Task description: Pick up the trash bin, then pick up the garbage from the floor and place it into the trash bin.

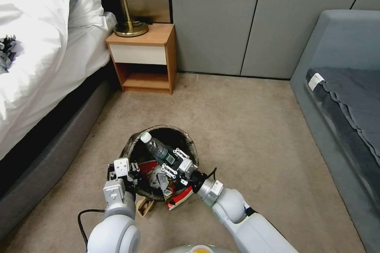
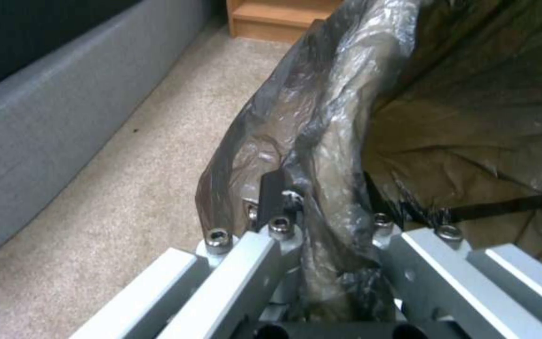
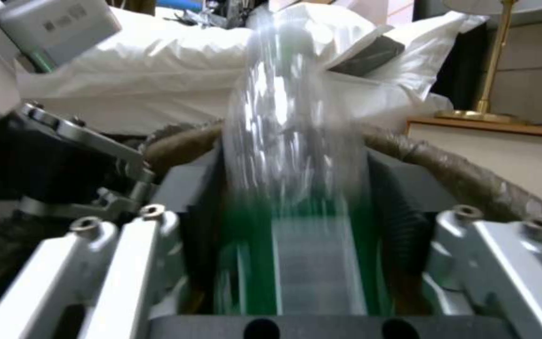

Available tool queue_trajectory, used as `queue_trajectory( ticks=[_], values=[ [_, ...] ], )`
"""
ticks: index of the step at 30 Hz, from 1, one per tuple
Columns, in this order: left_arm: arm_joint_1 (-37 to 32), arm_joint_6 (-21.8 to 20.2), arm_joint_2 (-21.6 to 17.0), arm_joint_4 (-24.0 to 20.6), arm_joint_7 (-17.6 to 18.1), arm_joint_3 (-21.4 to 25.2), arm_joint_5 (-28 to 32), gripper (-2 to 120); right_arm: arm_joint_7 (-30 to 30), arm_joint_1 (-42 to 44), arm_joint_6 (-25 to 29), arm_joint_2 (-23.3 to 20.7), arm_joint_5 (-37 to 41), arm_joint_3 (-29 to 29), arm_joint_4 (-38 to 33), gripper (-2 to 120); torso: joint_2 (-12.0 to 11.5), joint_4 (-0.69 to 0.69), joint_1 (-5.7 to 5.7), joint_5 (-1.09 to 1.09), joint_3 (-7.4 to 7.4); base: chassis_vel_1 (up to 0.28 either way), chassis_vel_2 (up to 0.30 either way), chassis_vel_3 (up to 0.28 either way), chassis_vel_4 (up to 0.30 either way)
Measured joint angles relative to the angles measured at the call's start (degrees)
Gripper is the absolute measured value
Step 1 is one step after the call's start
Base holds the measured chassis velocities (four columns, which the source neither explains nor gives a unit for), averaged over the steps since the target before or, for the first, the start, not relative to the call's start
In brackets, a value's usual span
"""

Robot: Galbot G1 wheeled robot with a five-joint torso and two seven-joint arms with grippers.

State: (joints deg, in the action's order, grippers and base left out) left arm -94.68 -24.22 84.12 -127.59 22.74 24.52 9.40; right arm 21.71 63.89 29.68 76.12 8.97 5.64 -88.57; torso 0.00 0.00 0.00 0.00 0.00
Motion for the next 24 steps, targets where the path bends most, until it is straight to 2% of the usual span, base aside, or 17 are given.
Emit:
queue_trajectory(
  ticks=[2,3,6,8,9,12,19,22,24],
  values=[
    [0.0,0.0,0.0,0.0,0.0,0.1,0.0,1,0.0,0.2,0.0,-0.1,0.0,0.0,-0.6,61,0.0,0.01,0.00,0.00,0.00,0.000,0.000,0.000,0.000],
    [0.1,0.0,-0.1,0.0,0.0,0.1,0.0,1,0.0,0.5,0.0,-0.3,-0.1,-0.1,-1.2,69,0.0,0.00,0.00,0.00,0.00,0.000,0.000,0.000,0.000],
    [0.2,-0.1,-0.1,0.1,0.0,0.1,0.1,1,0.1,0.8,0.0,-0.5,-0.1,-0.2,-1.7,77,0.0,0.00,0.00,0.00,0.00,0.000,0.000,0.000,0.000],
    [0.3,-0.1,-0.1,0.2,0.0,0.1,0.1,1,0.2,1.5,0.0,-0.9,-0.2,-0.4,-2.9,88,0.0,0.00,0.00,0.00,0.00,0.000,0.000,0.000,0.000],
    [0.3,-0.1,-0.1,0.2,0.0,0.1,0.1,1,0.2,1.5,0.0,-0.9,-0.2,-0.4,-2.9,88,0.0,0.00,0.00,0.00,0.00,0.000,0.000,0.000,0.000],
    [0.3,-0.1,-0.1,0.4,0.0,0.2,0.1,1,0.3,2.3,0.0,-1.2,-0.3,-0.6,-4.6,99,0.0,0.00,0.00,0.00,0.00,0.000,0.000,0.000,0.000],
    [0.3,-0.1,-0.2,0.5,0.0,0.2,0.1,1,0.3,3.4,0.0,-1.6,-0.6,-1.0,-9.0,100,0.0,0.00,0.00,0.00,0.00,0.000,0.000,0.000,0.000],
    [0.3,-0.1,-0.3,0.7,0.0,0.3,0.0,1,-0.4,4.4,-0.3,-1.6,-1.0,-1.5,-12.9,100,0.0,0.00,0.00,0.00,0.00,0.000,0.000,0.000,0.000],
    [0.3,-0.1,-0.4,0.8,0.0,0.4,0.0,1,-2.9,5.8,-1.2,-1.5,-1.4,-2.7,-18.1,100,0.0,0.01,0.00,0.00,0.00,0.000,0.000,0.000,0.000]
  ],
)
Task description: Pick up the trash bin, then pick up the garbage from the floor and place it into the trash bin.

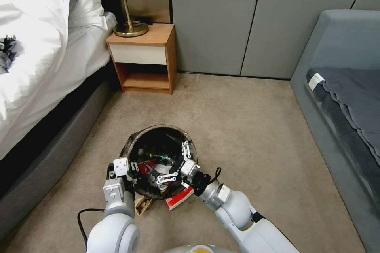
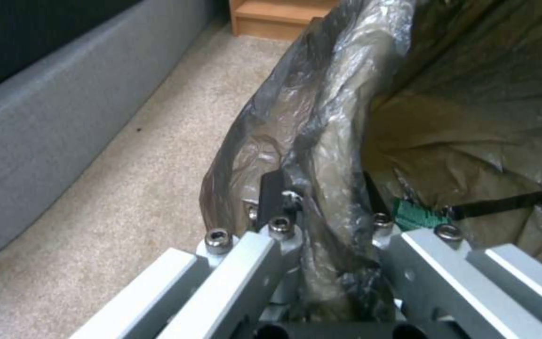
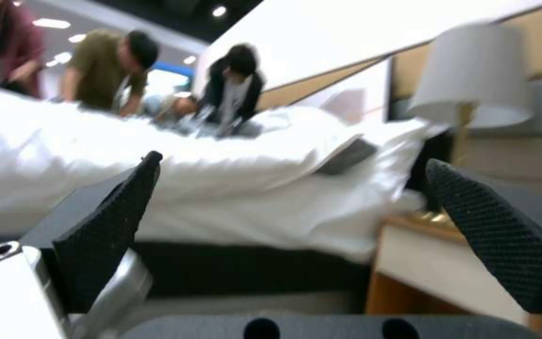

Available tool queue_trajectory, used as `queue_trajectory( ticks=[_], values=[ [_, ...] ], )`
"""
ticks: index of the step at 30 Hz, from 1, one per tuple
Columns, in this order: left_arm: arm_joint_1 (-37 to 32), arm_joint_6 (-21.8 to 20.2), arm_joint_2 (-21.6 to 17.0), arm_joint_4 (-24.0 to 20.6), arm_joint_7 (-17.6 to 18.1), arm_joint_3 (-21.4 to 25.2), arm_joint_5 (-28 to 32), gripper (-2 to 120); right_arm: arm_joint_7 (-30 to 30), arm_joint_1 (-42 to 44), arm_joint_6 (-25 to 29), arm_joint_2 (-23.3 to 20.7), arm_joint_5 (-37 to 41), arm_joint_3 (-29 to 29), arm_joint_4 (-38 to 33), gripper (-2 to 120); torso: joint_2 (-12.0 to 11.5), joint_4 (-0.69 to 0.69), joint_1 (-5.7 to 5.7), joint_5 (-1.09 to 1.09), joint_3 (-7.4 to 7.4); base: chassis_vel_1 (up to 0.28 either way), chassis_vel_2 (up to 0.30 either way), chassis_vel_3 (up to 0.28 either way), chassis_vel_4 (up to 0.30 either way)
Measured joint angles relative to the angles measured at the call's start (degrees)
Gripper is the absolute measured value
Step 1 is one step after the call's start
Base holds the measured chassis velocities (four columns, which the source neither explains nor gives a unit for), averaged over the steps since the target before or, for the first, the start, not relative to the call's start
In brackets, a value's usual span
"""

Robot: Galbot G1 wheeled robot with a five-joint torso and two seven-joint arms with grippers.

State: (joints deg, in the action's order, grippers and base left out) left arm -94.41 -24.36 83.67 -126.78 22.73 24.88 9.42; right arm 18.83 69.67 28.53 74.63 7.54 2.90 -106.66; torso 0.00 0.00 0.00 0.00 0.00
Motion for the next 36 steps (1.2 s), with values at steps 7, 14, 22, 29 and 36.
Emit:
queue_trajectory(
  ticks=[7,14,22,29,36],
  values=[
    [-0.3,0.1,-0.5,0.4,0.0,0.9,0.0,1,-7.4,5.5,-2.1,0.5,-1.5,-5.1,-12.5,100,0.0,-0.01,0.00,-0.01,0.00,0.000,0.000,0.000,0.000],
    [-0.2,0.3,-0.8,0.4,-0.1,2.0,0.7,1,-12.8,13.0,-3.3,1.8,-4.7,-11.2,-18.1,100,0.0,-0.01,0.00,-0.01,0.00,0.000,0.000,0.000,0.000],
    [0.6,0.0,-1.3,-0.4,0.1,3.7,2.5,1,-18.7,21.6,-2.6,3.1,-7.0,-16.5,-17.3,100,0.0,0.00,0.00,0.00,0.00,0.000,0.000,0.000,0.000],
    [0.6,0.0,-1.3,-0.8,0.2,3.6,2.7,1,-19.5,24.9,0.8,4.1,-8.5,-17.3,-14.1,100,0.0,-0.01,0.00,0.00,0.00,0.000,0.000,0.000,0.000],
    [0.5,0.0,-1.4,-1.1,0.2,3.7,2.8,1,-19.4,26.5,4.0,4.7,-9.4,-17.5,-11.4,100,0.0,0.00,0.00,0.00,0.00,0.000,0.000,0.000,0.000]
  ],
)
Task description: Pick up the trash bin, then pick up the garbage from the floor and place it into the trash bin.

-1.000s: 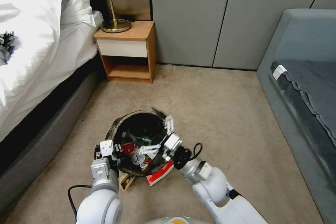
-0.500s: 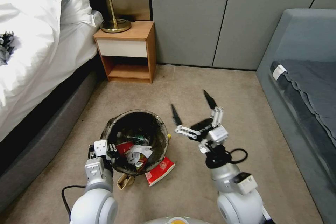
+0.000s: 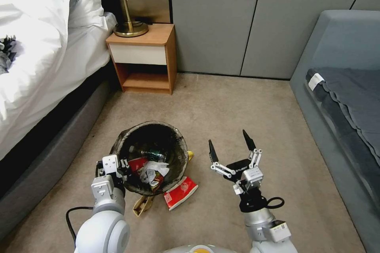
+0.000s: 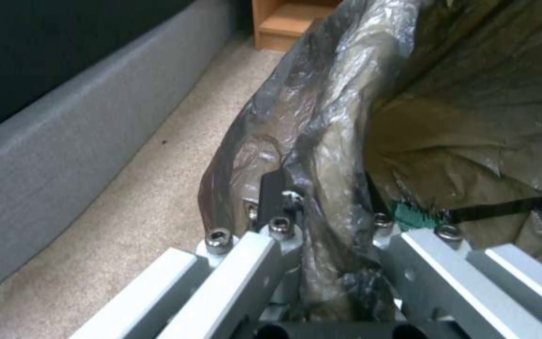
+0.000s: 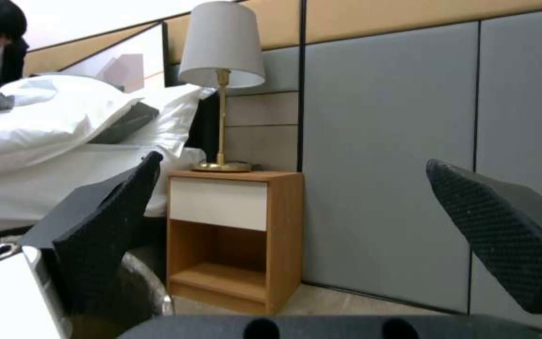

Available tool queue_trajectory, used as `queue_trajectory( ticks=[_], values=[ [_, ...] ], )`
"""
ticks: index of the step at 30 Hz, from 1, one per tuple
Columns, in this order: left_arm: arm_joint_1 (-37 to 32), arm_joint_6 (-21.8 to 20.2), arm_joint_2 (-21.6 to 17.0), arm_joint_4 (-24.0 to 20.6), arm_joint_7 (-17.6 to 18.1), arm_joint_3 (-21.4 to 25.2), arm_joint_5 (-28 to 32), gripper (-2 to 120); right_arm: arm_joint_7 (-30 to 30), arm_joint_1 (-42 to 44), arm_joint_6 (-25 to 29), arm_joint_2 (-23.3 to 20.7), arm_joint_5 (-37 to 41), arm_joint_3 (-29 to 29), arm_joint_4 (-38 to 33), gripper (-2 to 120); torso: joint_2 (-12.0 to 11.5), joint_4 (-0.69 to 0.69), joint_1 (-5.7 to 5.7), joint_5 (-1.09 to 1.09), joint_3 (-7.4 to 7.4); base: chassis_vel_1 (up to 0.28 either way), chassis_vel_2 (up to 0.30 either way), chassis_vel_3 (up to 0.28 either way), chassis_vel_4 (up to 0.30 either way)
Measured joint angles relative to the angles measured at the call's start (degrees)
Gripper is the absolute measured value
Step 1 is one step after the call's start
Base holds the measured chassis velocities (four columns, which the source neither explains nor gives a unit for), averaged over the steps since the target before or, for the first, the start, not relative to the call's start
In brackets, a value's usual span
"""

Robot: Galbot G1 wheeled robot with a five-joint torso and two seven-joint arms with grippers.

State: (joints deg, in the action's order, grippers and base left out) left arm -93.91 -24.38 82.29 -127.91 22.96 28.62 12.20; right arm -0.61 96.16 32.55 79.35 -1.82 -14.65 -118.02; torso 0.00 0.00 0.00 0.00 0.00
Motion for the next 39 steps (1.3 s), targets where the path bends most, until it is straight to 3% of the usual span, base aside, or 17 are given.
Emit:
queue_trajectory(
  ticks=[39],
  values=[
    [0.0,0.3,0.4,-0.4,0.1,-0.9,-0.2,1,1.0,-1.3,0.1,0.3,0.3,-0.2,0.3,100,0.0,0.00,0.00,0.00,0.00,0.017,0.017,0.013,0.016]
  ],
)
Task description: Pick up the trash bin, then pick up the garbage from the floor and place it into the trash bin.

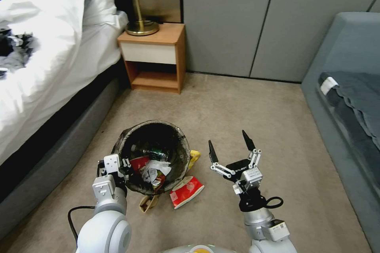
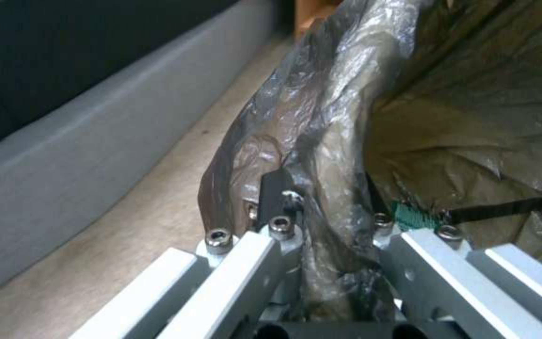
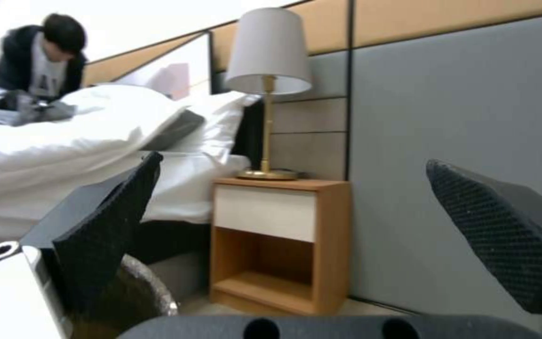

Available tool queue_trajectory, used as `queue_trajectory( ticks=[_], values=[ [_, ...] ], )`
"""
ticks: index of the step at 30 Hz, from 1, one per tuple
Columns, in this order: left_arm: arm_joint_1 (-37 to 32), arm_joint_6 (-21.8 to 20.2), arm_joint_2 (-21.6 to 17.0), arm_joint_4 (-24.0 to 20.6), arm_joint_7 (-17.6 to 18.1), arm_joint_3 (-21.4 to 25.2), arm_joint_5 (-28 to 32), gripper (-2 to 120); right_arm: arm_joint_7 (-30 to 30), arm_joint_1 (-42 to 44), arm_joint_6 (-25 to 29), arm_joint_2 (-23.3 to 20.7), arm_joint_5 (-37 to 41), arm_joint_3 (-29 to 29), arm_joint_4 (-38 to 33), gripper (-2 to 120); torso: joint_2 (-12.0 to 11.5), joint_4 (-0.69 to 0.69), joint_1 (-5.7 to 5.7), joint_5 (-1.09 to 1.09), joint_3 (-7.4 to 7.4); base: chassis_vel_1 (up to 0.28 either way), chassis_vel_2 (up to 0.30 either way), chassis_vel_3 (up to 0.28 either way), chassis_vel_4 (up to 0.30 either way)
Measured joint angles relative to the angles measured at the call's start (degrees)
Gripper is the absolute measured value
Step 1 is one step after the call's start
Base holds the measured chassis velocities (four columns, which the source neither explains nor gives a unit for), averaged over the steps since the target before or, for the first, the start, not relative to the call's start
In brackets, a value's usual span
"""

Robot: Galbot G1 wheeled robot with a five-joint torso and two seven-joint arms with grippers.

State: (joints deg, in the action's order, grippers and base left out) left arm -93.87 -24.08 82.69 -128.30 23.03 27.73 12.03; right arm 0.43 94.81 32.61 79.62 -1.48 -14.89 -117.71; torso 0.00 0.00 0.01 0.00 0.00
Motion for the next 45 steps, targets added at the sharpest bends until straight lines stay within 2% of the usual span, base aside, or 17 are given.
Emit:
queue_trajectory(
  ticks=[17,22,38,45],
  values=[
    [-0.4,1.3,-0.1,-0.4,0.1,0.0,-0.2,1,0.4,-0.2,-0.3,0.0,-0.4,0.6,-0.4,100,0.0,0.03,0.00,0.00,0.00,0.095,0.100,0.104,0.101],
    [-0.4,1.3,-0.2,-0.6,0.0,-0.1,-0.2,1,0.4,-0.8,-0.9,-0.2,-0.3,0.6,-0.6,100,0.0,-0.02,0.00,0.00,0.00,0.000,0.000,0.000,0.000],
    [-0.1,1.3,-0.3,-0.6,0.0,0.1,0.1,1,0.4,-2.3,-2.0,-0.6,-0.1,0.6,-0.6,100,0.0,0.00,0.00,0.00,0.00,0.000,0.000,0.000,0.000],
    [-0.4,1.3,-0.5,-0.8,0.0,0.1,0.1,1,1.2,-5.4,-6.0,-1.7,1.7,-1.3,-0.4,100,0.0,0.00,-0.01,0.00,0.00,0.000,0.000,0.000,0.000]
  ],
)
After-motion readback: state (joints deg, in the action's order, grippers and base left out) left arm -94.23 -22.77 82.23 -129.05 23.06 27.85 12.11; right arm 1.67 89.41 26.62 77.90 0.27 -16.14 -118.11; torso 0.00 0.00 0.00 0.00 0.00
